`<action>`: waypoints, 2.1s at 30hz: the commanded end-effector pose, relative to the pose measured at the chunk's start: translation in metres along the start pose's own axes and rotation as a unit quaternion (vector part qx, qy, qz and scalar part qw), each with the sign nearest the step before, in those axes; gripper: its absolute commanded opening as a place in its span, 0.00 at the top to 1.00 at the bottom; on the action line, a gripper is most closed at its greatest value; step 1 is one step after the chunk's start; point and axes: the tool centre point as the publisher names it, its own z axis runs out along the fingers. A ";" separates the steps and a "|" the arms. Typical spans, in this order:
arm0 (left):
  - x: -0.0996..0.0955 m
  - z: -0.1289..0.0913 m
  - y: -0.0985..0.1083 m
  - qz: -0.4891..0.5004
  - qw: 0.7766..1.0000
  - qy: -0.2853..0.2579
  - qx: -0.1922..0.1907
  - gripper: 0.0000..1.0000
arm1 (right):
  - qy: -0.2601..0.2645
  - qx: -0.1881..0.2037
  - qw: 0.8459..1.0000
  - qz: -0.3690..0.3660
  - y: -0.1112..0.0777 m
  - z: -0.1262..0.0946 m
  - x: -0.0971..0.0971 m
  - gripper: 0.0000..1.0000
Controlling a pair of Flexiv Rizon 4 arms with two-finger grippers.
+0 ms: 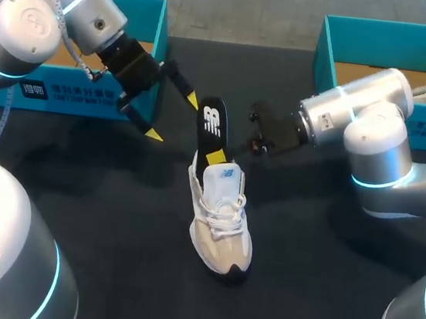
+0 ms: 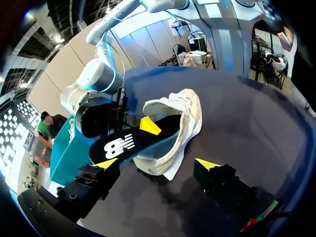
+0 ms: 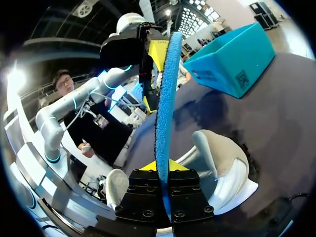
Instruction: Take the shoe out of the shoebox, open the shoe tongue, remove and reinsert the insole, then place the shoe into the shoebox
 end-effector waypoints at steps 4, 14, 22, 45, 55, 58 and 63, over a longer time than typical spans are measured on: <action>0.002 0.000 -0.001 0.000 1.000 0.000 -0.002 0.00 | 0.003 0.007 1.000 0.013 -0.011 0.005 -0.002 1.00; -0.001 0.001 -0.004 0.004 1.000 0.003 -0.004 0.00 | 0.006 0.008 0.999 0.030 -0.028 0.012 0.003 1.00; 0.000 -0.001 -0.007 0.006 1.000 0.002 -0.006 0.00 | 0.011 0.013 0.999 0.038 -0.033 0.014 0.002 1.00; 0.004 -0.001 -0.012 0.011 1.000 0.003 0.003 0.00 | 0.015 0.043 0.999 0.014 -0.002 0.004 0.000 1.00; 0.009 0.004 -0.014 0.018 1.000 -0.018 0.014 0.00 | 0.025 0.055 0.997 0.042 -0.018 0.012 0.002 1.00; 0.010 0.014 -0.013 0.017 0.999 -0.014 0.023 0.00 | 0.024 0.057 0.997 0.046 -0.020 0.012 0.001 1.00; 0.011 0.024 -0.013 0.017 1.000 -0.004 0.016 0.00 | 0.026 0.062 0.996 0.050 -0.022 0.012 0.001 1.00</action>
